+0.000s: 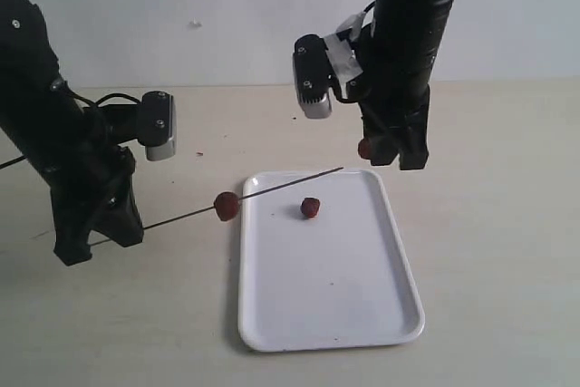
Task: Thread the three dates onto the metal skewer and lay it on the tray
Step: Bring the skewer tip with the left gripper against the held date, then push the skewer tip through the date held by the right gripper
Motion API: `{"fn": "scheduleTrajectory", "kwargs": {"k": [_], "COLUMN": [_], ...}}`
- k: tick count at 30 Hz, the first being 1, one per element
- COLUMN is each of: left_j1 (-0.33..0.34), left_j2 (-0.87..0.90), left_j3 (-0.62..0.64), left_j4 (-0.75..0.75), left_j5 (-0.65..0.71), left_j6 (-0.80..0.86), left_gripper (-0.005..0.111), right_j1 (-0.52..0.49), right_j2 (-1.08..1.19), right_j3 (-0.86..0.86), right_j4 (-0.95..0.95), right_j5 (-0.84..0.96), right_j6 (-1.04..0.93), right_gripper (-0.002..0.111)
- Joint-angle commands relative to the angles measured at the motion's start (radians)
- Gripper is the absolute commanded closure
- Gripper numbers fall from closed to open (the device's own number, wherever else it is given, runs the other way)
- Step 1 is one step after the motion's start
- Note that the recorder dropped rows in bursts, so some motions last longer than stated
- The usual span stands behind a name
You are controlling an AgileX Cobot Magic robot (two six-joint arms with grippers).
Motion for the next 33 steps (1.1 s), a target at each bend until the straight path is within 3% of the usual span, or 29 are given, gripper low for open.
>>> {"fn": "scheduleTrajectory", "kwargs": {"k": [1,33], "left_j1": [-0.005,-0.006], "left_j2": [-0.002,-0.002], "left_j3": [0.001,0.001], "left_j4": [-0.017,-0.049], "left_j5": [0.006,0.006], "left_j6": [-0.024,-0.072], "left_gripper": [0.107,0.107], "right_j1": [0.032,0.084], "right_j2": [-0.012,-0.014], "right_j3": [0.003,0.003], "right_j4": [-0.01,-0.086], "right_j5": [-0.004,-0.004], "right_j6": [-0.009,0.02], "right_gripper": [0.079,0.079]}}
